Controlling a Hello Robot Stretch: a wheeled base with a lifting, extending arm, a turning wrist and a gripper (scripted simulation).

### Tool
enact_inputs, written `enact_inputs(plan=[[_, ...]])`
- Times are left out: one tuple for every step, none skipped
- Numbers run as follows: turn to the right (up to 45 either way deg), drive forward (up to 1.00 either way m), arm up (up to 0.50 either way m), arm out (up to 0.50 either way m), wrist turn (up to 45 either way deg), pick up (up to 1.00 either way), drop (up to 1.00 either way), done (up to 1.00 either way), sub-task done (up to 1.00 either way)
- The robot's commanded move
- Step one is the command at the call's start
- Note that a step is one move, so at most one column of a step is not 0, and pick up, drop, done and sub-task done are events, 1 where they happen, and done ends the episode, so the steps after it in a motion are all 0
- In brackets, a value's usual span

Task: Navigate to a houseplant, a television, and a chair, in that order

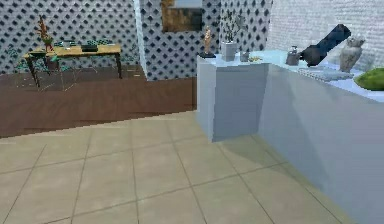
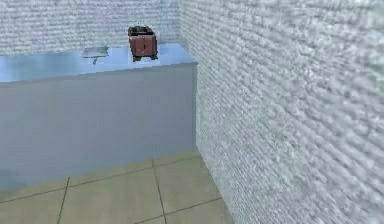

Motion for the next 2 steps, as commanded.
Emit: enact_inputs(plan=[[0.0, 1.0, 0.0, 0.0, 0.0, 0.0, 0.0, 0.0, 0.0], [6.0, 0.0, 0.0, 0.0, 0.0, 0.0, 0.0, 0.0, 0.0]])
